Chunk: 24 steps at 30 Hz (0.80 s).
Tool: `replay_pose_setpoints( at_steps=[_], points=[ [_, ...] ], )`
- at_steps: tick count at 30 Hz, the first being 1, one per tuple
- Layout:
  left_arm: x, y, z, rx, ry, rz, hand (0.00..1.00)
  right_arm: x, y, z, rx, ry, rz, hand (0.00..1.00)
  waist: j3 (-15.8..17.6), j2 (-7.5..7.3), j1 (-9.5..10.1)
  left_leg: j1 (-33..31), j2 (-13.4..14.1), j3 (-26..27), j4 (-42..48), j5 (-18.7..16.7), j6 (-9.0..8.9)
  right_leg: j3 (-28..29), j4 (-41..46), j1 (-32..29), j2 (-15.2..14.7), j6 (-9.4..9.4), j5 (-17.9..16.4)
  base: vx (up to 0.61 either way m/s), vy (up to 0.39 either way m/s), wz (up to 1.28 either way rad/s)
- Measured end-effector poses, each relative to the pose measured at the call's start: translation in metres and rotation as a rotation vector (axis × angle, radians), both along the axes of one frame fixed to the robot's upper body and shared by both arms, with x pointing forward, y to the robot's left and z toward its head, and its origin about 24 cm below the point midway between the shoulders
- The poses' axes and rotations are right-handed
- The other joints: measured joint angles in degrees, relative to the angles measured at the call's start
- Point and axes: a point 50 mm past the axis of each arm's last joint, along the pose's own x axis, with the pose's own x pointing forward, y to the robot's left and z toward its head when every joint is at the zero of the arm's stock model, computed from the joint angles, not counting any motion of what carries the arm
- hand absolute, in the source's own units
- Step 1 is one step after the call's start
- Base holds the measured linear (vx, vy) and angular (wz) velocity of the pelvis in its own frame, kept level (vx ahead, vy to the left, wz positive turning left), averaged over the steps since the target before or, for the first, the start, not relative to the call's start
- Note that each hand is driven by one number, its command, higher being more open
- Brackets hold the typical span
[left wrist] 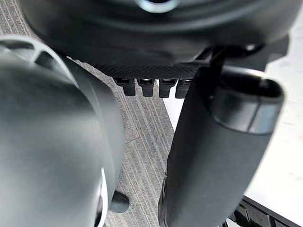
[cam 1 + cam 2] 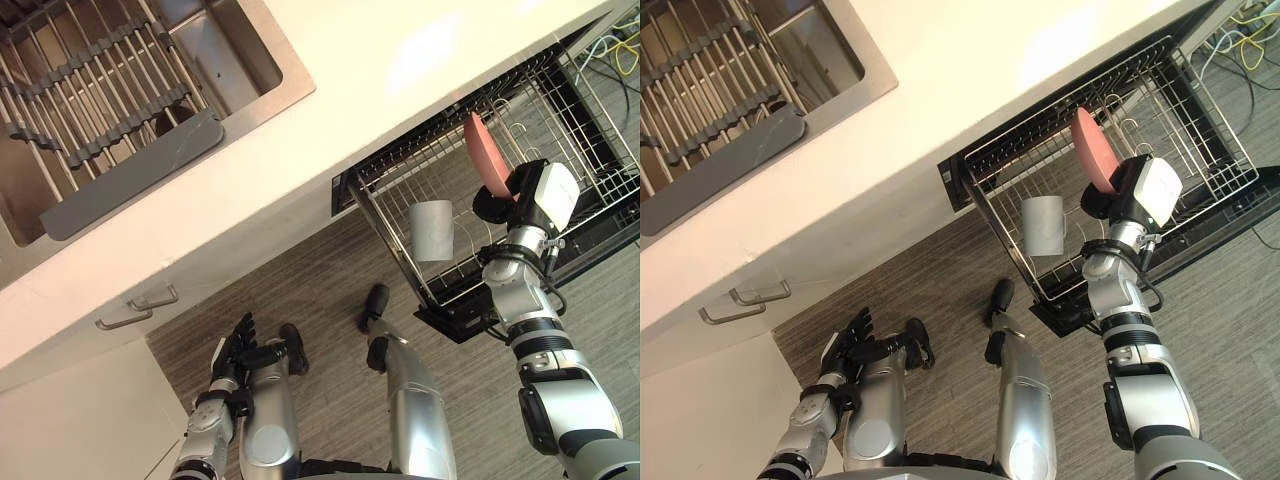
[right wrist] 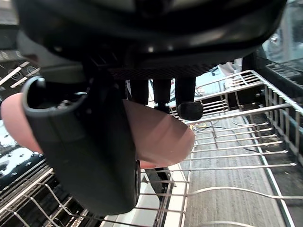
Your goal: Walk over to the sink, pick up the cup, carry it to the dishwasher, place the cup inside the dishwasher, then close the dishwasher door
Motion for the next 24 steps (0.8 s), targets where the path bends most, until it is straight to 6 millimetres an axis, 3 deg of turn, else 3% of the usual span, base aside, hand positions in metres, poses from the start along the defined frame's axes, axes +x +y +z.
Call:
replay_pose_setpoints(
  at_steps=[1, 13, 19, 24],
  points=[
    [0.0, 0.0, 0.0, -0.001, -0.001, 0.0, 1.0, 0.0, 0.0, 0.0, 0.001, 0.004, 0.003, 1.0, 0.0, 0.01, 0.01, 0.0, 0.0, 0.0, 0.0, 0.0, 0.0, -0.1, 0.0, 0.0, 0.0, 0.13, -0.2, 0.0, -0.027, 0.05],
    [0.005, -0.008, 0.005, -0.021, -0.039, -0.003, 1.0, 0.005, 0.006, -0.008, 0.099, 0.051, 0.033, 1.0, -0.2, 0.16, -0.16, 0.9, 0.1, -0.3, -1.0, 0.7, -0.56, -1.5, 0.9, 0.4, -0.2, -0.47, -0.6, 0.03, -0.023, 0.02],
    [0.004, -0.014, 0.004, -0.035, -0.037, -0.014, 1.0, -0.006, 0.012, -0.011, 0.113, -0.024, 0.065, 1.0, -0.5, -0.06, -0.34, 4.5, -0.8, 0.1, -4.0, 1.8, -0.89, -1.5, -2.1, 4.0, 0.0, 0.07, -0.1, 0.01, -0.001, 0.0],
    [0.001, -0.022, -0.001, -0.046, -0.015, -0.036, 1.0, -0.02, 0.021, -0.028, 0.171, -0.028, 0.084, 1.0, -1.9, -0.14, -1.25, 7.1, -1.8, 0.1, -7.4, 3.2, -1.22, -1.4, -4.7, 6.6, 0.3, -0.19, 1.2, 0.06, -0.002, 0.04]
  ],
)
